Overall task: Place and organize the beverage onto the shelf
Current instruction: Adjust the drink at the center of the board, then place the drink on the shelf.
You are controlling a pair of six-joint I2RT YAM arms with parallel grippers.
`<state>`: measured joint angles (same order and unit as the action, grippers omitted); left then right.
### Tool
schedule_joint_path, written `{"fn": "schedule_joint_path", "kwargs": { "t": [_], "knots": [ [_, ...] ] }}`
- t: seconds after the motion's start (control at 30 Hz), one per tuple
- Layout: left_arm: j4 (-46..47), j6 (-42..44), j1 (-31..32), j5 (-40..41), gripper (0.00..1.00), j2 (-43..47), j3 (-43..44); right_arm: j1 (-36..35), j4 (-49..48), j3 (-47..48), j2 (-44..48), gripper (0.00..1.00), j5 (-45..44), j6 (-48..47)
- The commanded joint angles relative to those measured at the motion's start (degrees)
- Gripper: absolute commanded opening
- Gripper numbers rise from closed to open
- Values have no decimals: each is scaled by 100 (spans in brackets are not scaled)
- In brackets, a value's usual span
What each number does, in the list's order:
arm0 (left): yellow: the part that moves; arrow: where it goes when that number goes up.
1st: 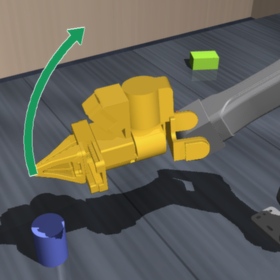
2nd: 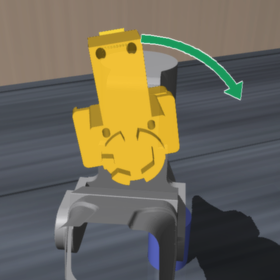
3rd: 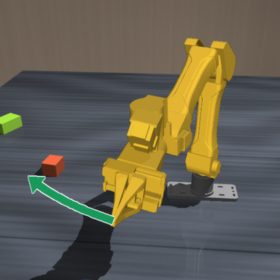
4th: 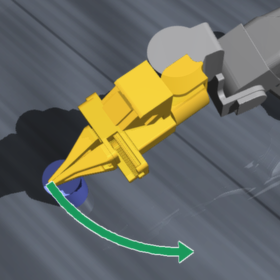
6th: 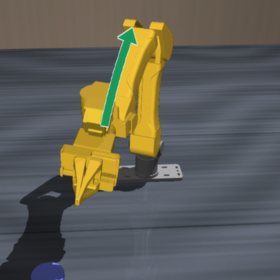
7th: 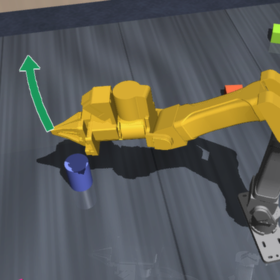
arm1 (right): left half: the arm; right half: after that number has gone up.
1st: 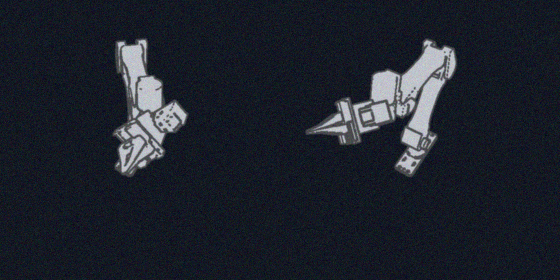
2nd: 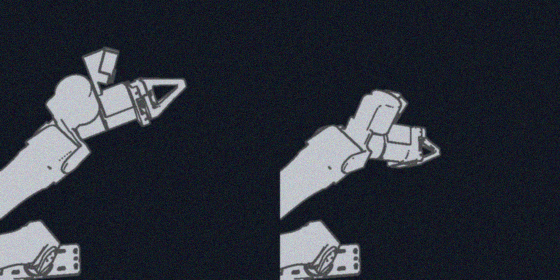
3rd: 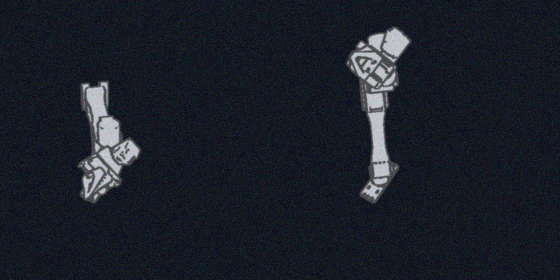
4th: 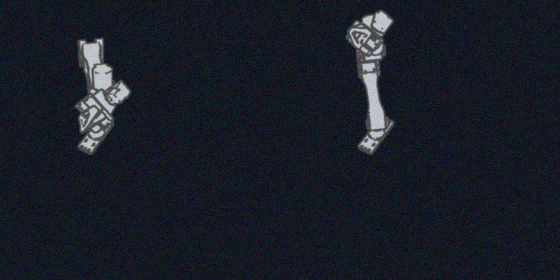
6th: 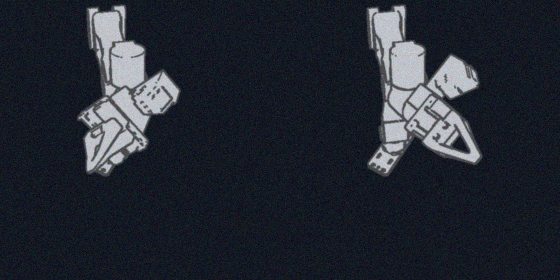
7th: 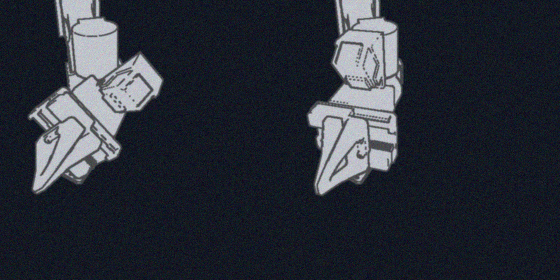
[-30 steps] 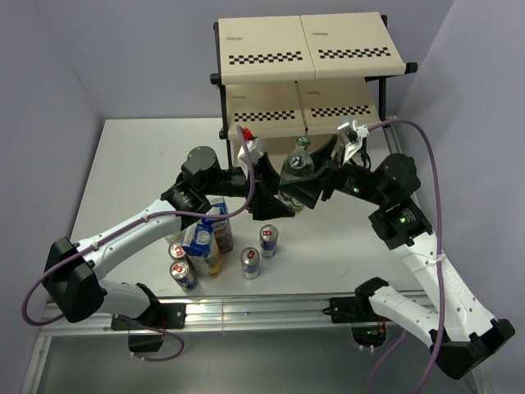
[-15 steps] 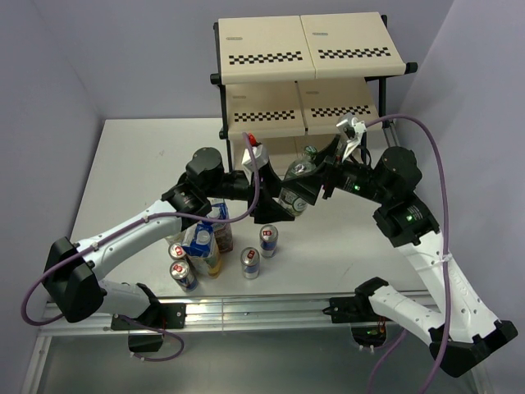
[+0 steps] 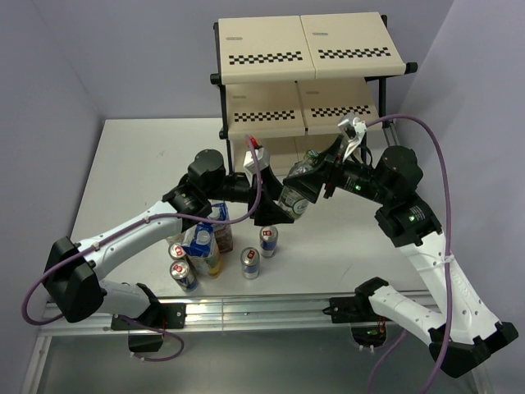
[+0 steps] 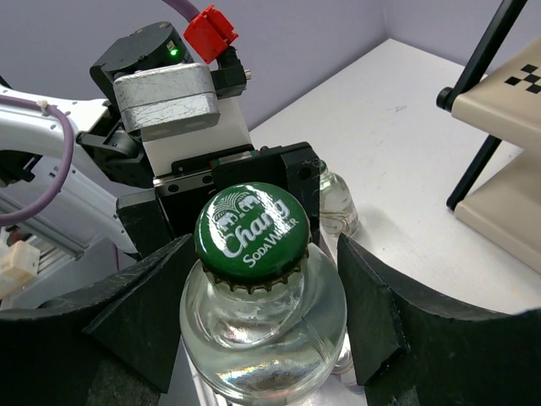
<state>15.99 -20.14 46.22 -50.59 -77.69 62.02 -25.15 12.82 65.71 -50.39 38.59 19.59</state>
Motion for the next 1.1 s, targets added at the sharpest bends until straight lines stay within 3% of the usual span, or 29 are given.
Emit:
{"fn": "schedule_joint_path", "kwargs": {
  "t": [0.0,0.1,0.2,0.23,0.33,0.4,0.53,0.7,0.93,1.07],
  "knots": [
    [203,1,-104,278,0,184,-6,19,-570,504,214,54,8,-105],
    [256,-77,-192,295,0,167,-23,27,-579,513,223,36,78,-122],
    [151,-69,-210,584,0,132,38,27,-640,513,188,0,149,-149],
    [107,-78,-218,663,2,131,91,27,-684,504,188,0,149,-149],
    [-209,1,-210,848,52,35,353,36,-1061,337,293,0,18,-79],
    [-272,1,-210,980,67,17,468,36,-1246,223,407,0,-237,-70],
    [-351,28,-210,1209,84,35,609,45,-1563,135,521,0,-843,-79],
    [-921,247,-210,1850,99,-9,829,133,-1590,-6,688,0,-2342,-315],
    [-1562,441,-271,2816,100,192,978,212,-1712,-409,636,0,-4119,-1124],
    [-2151,502,-306,3817,99,456,1163,264,-2668,-1303,469,0,-4885,-1545]
  ]
}}
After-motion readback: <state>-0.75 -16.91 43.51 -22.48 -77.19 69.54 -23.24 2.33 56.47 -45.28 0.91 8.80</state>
